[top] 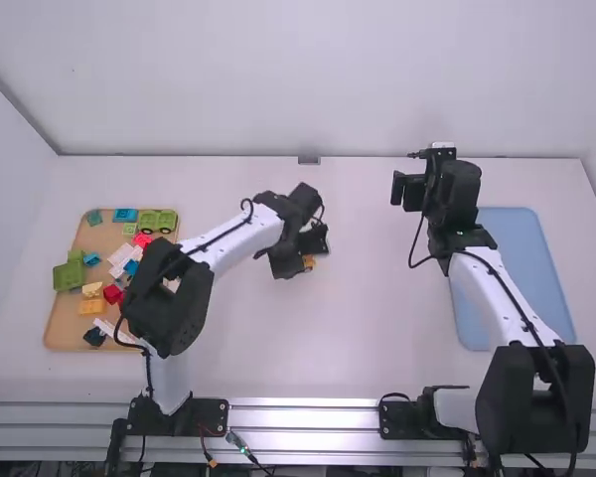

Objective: Assemble lego blocks to make yellow taxi

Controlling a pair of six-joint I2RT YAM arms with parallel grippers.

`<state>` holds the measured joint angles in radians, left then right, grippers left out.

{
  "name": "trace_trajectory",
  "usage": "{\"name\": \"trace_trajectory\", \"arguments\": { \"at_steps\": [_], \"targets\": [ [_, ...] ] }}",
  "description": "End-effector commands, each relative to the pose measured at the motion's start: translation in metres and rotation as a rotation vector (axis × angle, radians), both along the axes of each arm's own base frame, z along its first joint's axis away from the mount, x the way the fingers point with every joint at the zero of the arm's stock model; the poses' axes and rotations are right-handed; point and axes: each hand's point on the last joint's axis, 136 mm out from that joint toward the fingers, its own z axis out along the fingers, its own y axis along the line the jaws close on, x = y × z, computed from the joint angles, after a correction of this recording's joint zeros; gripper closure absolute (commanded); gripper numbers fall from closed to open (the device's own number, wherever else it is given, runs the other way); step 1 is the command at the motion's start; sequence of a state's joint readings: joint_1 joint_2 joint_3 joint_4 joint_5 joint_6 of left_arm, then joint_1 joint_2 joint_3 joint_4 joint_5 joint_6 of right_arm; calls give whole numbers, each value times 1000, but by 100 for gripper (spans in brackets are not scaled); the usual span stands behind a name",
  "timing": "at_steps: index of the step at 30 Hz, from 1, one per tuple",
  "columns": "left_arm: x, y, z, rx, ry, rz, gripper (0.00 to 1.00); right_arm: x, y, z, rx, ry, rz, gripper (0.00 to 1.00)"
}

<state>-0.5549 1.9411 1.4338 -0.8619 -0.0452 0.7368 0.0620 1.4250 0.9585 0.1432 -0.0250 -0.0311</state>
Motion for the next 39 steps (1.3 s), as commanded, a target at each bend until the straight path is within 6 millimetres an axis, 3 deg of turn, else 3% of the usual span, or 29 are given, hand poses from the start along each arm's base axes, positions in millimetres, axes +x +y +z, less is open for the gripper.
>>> {"name": "trace_trajectory", "arguments": {
  "at_steps": [1, 6, 13, 14, 16, 17, 18, 19, 25, 29, 31, 32, 34, 39],
  "targets": [
    [-18, 1, -20, 45, 34, -211, 98, 7, 2, 18, 7, -36, 2, 1],
    [-20, -8, -45, 6, -14, -194, 98, 7, 3, 18, 7, -36, 3, 1],
    [-37, -16, -57, -87, 50, -199, 95, 7, 2, 18, 8, -36, 3, 1],
    [-38, -17, -58, -87, 51, -203, 88, 7, 2, 18, 8, -36, 3, 1],
    [-40, -19, -59, -87, 52, -207, 37, 7, 3, 18, 7, -36, 3, 1],
    [-40, -19, -59, -87, 52, -207, 35, 7, 3, 18, 7, -36, 3, 1],
    [-40, -19, -59, -88, 53, -205, 22, 7, 2, 18, 7, -36, 2, 1],
    [-39, -18, -59, -88, 52, -203, 1, 7, 2, 18, 8, -36, 2, 1],
    [-28, -21, -53, -87, 13, -197, 1, 7, 2, 18, 8, -36, 2, 1],
    [-23, -23, -27, -95, 25, -189, 1, 7, 2, 18, 7, -36, 2, 1],
    [-23, -23, 4, -96, 39, -181, 1, 7, 2, 19, 8, -39, 2, 1],
    [-23, -22, 6, -96, 40, -177, 1, 7, 2, 19, 8, -39, 2, 1],
    [-12, -16, 41, -100, 12, -59, 1, 7, 3, 19, 8, -39, 3, 1],
    [21, 17, 96, -124, -99, 251, 1, 7, 3, 19, 8, -41, 3, 1]
  ]
}}
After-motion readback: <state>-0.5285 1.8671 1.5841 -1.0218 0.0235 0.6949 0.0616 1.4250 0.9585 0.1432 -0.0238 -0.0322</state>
